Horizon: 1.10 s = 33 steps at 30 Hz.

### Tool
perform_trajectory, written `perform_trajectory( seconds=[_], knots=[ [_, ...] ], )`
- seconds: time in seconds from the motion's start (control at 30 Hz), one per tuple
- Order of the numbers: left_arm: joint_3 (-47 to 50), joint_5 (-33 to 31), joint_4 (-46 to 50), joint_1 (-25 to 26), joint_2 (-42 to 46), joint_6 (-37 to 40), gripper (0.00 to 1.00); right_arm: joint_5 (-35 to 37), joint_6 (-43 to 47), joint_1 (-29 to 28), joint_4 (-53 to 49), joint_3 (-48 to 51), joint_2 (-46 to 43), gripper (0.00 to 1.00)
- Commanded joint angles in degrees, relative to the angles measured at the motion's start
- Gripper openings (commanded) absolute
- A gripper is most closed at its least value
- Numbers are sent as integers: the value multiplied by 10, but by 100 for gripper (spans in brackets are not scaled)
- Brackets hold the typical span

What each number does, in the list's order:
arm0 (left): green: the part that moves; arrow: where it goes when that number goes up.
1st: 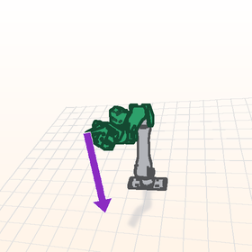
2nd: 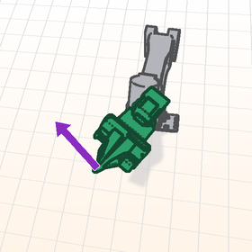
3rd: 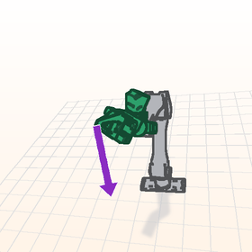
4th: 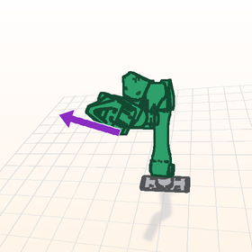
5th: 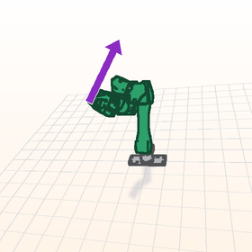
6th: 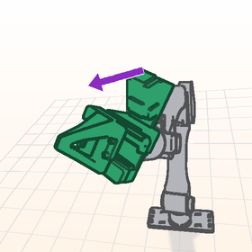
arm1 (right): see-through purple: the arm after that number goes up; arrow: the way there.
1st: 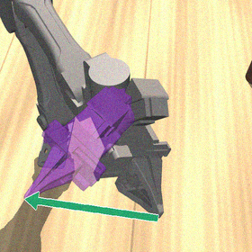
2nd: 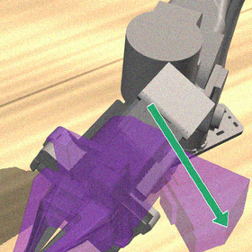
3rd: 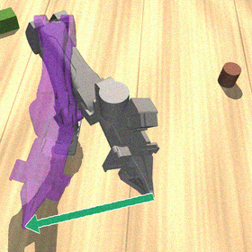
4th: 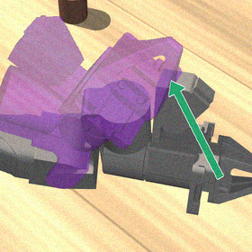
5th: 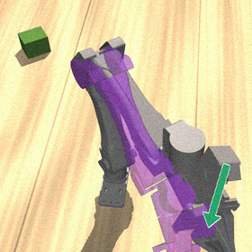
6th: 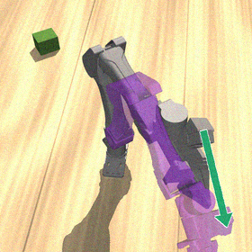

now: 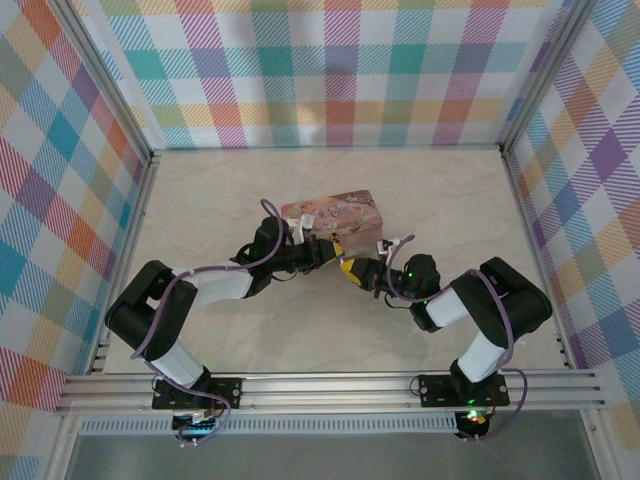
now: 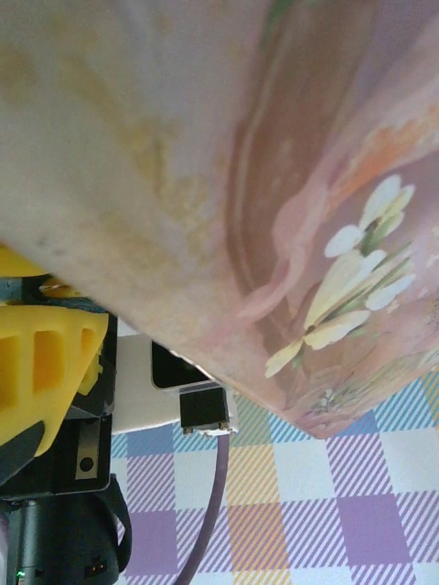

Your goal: Unlock the padlock with the key

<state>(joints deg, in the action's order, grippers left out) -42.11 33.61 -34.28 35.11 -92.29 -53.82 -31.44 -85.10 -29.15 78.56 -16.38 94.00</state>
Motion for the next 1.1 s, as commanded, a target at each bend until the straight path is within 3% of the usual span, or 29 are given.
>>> perform_trajectory(
  seconds=[0.0, 0.23, 0.5, 0.7, 0.77, 0.83, 0.9, 1.0, 1.07],
  knots=[
    [6, 70, -62, 10, 6, -11, 0, 49, -50, 22, 20, 1, -22, 0],
    [2, 86, -75, 14, 3, -13, 0, 24, -108, 30, 21, -50, -1, 0],
    [-13, 93, -74, 22, -1, -17, 0, -5, -42, 27, 15, -89, 11, 0],
    [-18, 96, -74, 26, -6, -19, 0, -3, -56, 27, 20, -104, 20, 0],
    [-18, 94, -72, 26, -5, -18, 0, -11, 4, 27, -39, -113, -17, 0],
    [-20, 93, -67, 26, -3, -16, 0, -9, 107, 24, -190, -129, -81, 0],
    [-22, 95, -65, 26, -4, -16, 0, 2, 170, 23, -273, -133, -127, 0],
    [-24, 96, -61, 26, -7, -15, 0, 6, 190, 29, -314, -134, -162, 0],
    [-27, 98, -64, 26, -10, -17, 0, -6, 161, 34, -283, -132, -154, 0]
  ],
)
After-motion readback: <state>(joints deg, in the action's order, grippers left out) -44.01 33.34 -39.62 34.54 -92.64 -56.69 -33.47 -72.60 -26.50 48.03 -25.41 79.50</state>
